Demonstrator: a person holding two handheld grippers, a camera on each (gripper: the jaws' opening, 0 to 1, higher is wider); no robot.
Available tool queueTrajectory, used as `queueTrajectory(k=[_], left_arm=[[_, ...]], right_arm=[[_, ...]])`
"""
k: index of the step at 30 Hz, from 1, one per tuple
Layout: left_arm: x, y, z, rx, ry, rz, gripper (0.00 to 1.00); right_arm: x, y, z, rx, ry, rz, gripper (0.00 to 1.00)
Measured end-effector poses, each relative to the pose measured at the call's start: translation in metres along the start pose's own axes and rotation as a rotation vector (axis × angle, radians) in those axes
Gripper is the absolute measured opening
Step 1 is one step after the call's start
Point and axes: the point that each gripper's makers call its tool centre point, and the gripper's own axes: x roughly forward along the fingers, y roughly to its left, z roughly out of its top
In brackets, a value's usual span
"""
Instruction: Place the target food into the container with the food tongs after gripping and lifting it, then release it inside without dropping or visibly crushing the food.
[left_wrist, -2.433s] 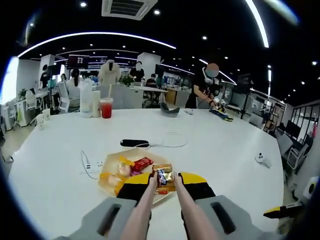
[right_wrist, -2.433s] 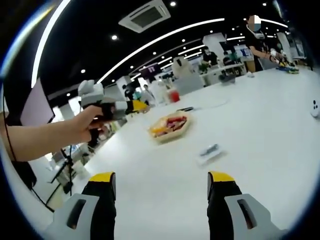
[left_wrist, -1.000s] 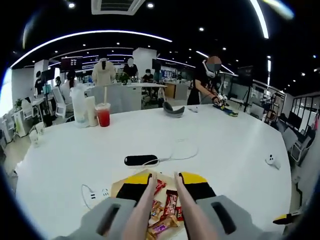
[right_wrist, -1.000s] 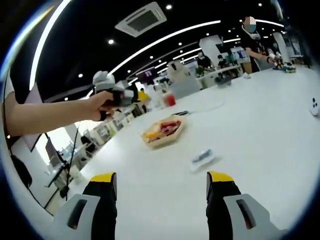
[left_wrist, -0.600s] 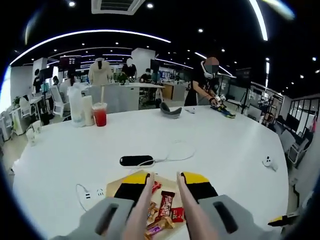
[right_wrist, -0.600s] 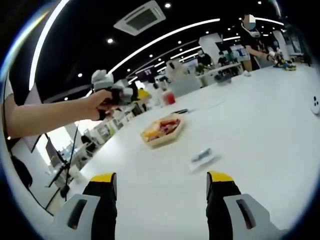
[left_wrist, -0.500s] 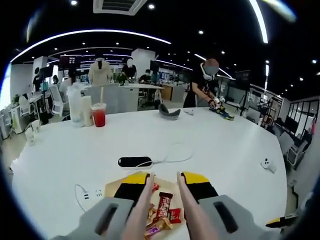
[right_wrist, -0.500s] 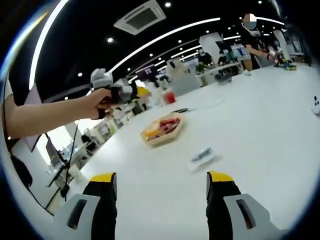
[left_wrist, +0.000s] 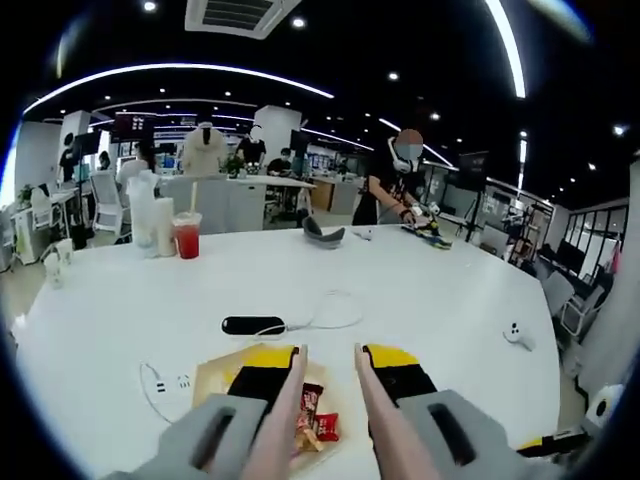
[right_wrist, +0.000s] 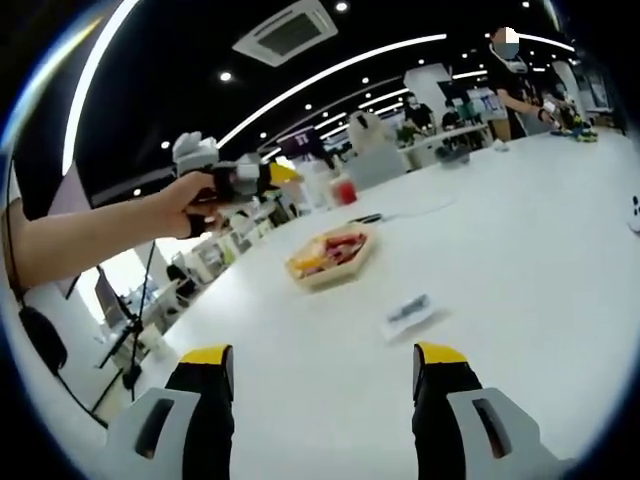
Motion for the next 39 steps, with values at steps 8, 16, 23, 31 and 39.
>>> queueTrajectory(k=[8, 16, 23, 31, 39], left_arm=[[-0.011, -0.003, -0.011, -0.01, 0.002, 0.0, 0.24], [-0.022, -0.027, -0.02, -0.002, -0.016, -0.047, 0.24], [-0.024, -0.046, -0.033, -0.014, -0.005, -0.091, 0.24], [-0.025, -0.062, -0.041, -0.004, 0.0, -0.132, 0.24], [-0.025, -0.074, -0.054, 0.008, 0.024, -0.155, 0.24]], right_arm=[[-0.002, 0.002, 0.001, -0.001, -0.004, 0.005, 0.74], [-0.006, 0.004, -0.003, -0.003, 0.008, 0.008, 0.74], [-0.007, 0.005, -0.003, -0.001, 0.002, 0.0, 0.74], [-0.009, 0.005, -0.003, 0.001, -0.005, -0.005, 0.74], [-0.01, 0.013, -0.006, -0.015, 0.004, 0.013, 0.74]])
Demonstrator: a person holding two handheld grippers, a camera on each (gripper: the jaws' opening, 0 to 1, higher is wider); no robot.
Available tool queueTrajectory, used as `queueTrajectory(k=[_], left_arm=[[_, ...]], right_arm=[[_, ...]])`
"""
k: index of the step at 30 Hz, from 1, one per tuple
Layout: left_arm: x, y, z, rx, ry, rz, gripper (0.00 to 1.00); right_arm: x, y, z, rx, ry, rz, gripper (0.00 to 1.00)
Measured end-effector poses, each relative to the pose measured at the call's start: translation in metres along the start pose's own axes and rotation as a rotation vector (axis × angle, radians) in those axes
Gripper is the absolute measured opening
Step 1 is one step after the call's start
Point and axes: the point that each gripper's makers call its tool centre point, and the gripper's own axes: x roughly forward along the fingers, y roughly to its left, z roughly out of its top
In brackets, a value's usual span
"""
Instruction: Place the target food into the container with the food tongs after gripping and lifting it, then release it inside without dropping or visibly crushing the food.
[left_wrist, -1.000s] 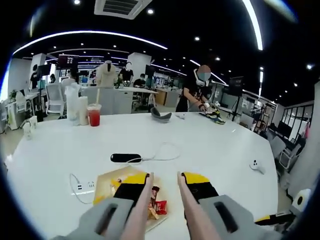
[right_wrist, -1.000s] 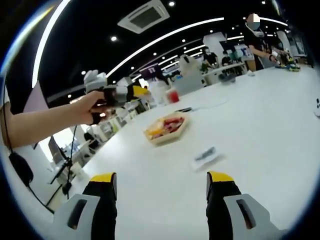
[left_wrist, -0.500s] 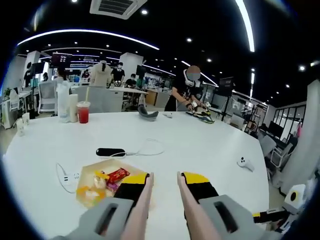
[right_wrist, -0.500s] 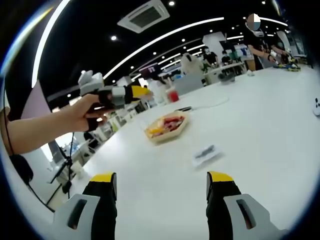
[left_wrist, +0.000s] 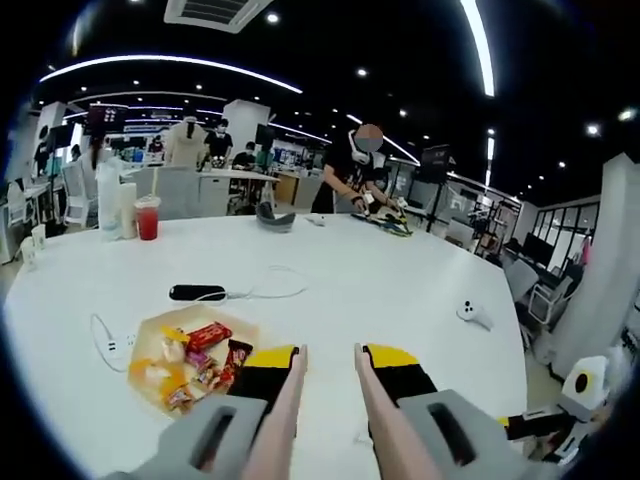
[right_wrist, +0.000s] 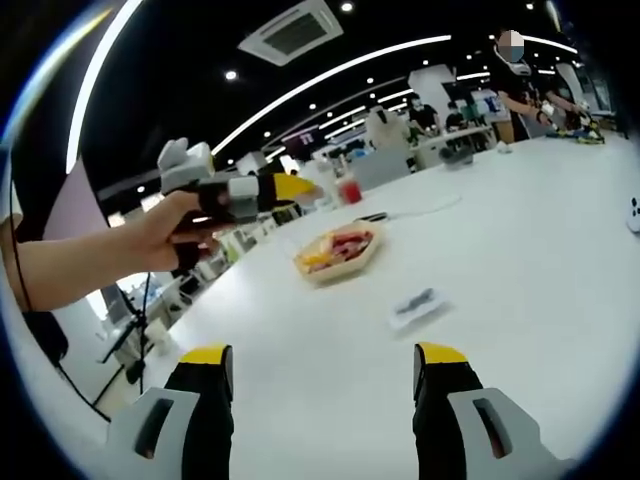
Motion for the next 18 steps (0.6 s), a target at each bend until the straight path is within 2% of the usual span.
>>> queueTrajectory(k=[6, 10, 18], left_arm=[[-0.003, -0.009, -0.007, -0.012, 0.003, -0.006, 0.24], [-0.006, -0.015, -0.006, -0.009, 0.002, -0.013, 0.24], [-0.01, -0.022, -0.007, -0.027, -0.023, -0.012, 0.24]], right_arm=[[-0.002, 0.003, -0.003, -0.005, 0.01, 0.011, 0.74], [-0.004, 0.01, -0.014, -0.027, 0.048, 0.032, 0.74], [-0.006, 0.016, -0.012, -0.057, 0.049, 0.043, 0.75]])
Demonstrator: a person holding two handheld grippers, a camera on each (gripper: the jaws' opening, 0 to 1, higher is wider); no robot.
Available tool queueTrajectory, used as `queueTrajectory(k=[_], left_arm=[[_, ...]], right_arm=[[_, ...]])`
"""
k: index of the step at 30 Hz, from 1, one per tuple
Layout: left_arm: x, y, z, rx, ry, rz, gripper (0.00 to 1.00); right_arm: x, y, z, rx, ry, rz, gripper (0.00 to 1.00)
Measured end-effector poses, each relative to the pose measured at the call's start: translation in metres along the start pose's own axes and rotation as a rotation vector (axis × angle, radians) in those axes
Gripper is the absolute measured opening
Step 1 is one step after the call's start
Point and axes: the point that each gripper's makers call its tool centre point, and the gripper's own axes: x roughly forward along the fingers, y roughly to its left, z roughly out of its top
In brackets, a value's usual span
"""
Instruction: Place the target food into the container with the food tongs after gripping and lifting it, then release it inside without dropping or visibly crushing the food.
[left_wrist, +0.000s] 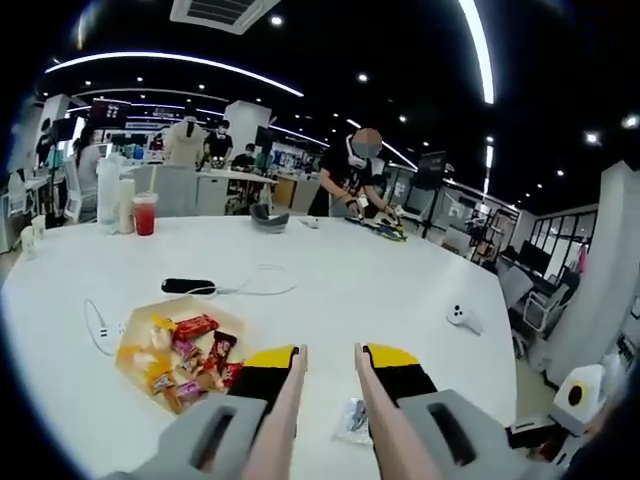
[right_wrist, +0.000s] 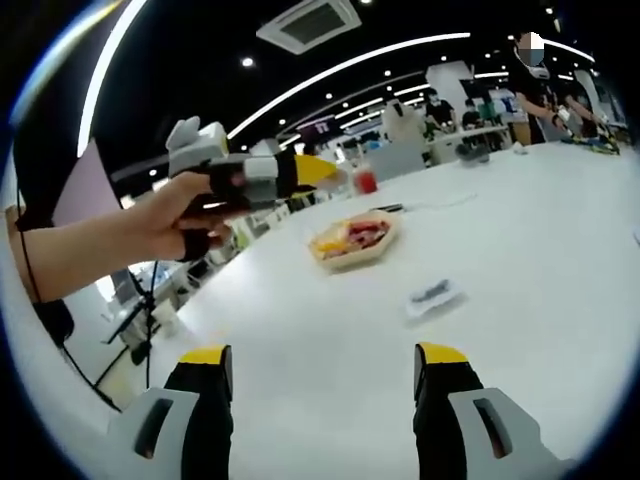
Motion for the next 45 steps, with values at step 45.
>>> queueTrajectory(k=[45], left_arm=[[0.011, -0.032, -0.062, 0.083, 0.124, -0.063, 0.25]], right_arm=[[-0.034, -0.014, -0.008, 0.064, -0.056, -0.126, 0.75]])
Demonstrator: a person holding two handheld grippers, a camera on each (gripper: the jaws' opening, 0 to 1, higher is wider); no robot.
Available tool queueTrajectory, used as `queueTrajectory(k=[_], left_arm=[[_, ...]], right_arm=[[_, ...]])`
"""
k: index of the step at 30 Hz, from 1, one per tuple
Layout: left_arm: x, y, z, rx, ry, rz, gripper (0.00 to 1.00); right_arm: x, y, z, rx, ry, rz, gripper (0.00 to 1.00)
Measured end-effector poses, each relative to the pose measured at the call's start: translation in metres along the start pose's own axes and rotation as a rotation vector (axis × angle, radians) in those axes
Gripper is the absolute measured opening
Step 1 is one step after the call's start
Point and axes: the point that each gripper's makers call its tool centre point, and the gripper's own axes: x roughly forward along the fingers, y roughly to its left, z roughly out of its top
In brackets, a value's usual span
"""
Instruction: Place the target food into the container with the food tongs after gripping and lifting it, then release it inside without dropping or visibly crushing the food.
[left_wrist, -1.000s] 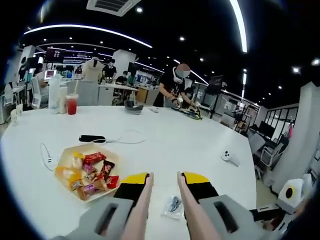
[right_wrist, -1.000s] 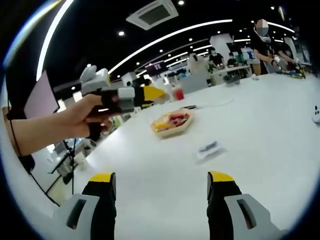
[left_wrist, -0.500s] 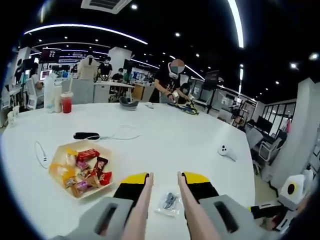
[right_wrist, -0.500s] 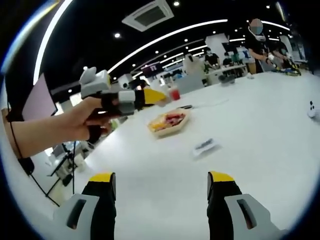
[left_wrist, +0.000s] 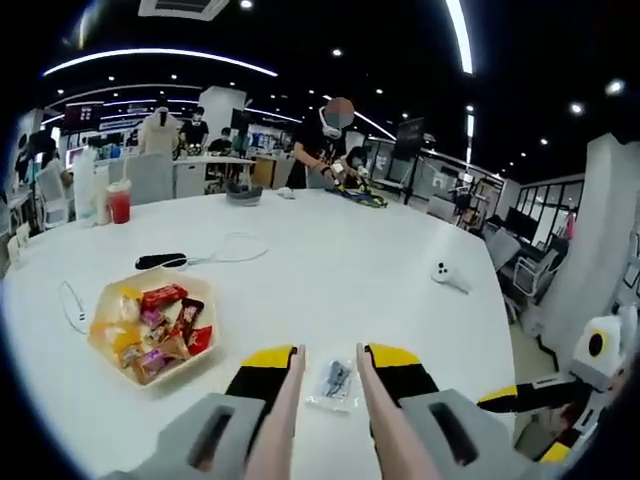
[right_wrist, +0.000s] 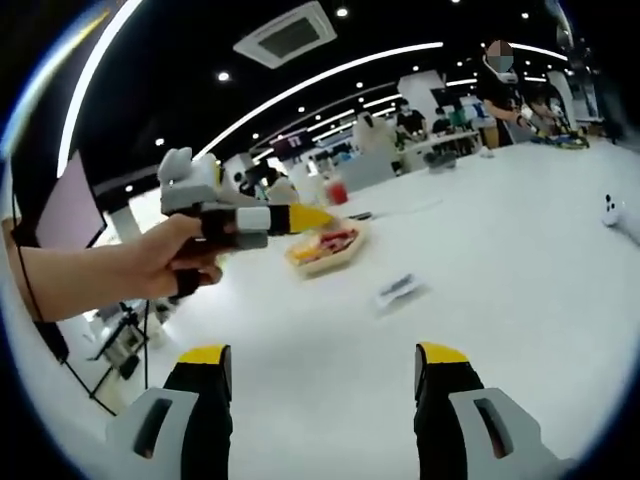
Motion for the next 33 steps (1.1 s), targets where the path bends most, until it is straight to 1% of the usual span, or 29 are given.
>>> queueTrajectory(k=[2, 6, 8, 11, 14, 15, 19, 23, 27, 33], left_arm=[[0.003, 0.001, -0.004, -0.005, 0.013, 0.0, 0.25], [0.011, -0.004, -0.009, 0.015, 0.025, -0.024, 0.25], [0.016, -0.008, -0.011, 0.037, 0.036, -0.046, 0.26], [0.022, -0.012, -0.016, 0.056, 0.054, -0.064, 0.26], [0.03, -0.016, -0.023, 0.086, 0.075, -0.086, 0.26], [0.034, -0.019, -0.027, 0.088, 0.086, -0.099, 0.26], [0.046, -0.024, -0.032, 0.113, 0.11, -0.123, 0.26], [0.057, -0.029, -0.037, 0.158, 0.136, -0.145, 0.26], [0.066, -0.029, -0.043, 0.168, 0.16, -0.151, 0.26], [0.083, -0.027, -0.059, 0.235, 0.216, -0.152, 0.26]], right_arm=[[0.0, -0.002, -0.002, 0.006, 0.006, -0.01, 0.75], [0.0, -0.006, -0.004, 0.015, 0.01, -0.027, 0.75], [0.001, -0.008, -0.005, 0.021, 0.014, -0.036, 0.75], [0.002, -0.01, -0.007, 0.022, 0.02, -0.041, 0.75], [0.002, -0.011, -0.006, 0.022, 0.021, -0.048, 0.75], [0.002, -0.013, -0.005, 0.022, 0.02, -0.054, 0.75], [0.0, -0.021, -0.005, 0.033, 0.022, -0.077, 0.75], [-0.001, -0.028, -0.008, 0.039, 0.029, -0.092, 0.75], [0.001, -0.035, -0.008, 0.053, 0.022, -0.107, 0.75], [0.004, -0.041, -0.007, 0.065, 0.017, -0.119, 0.75]])
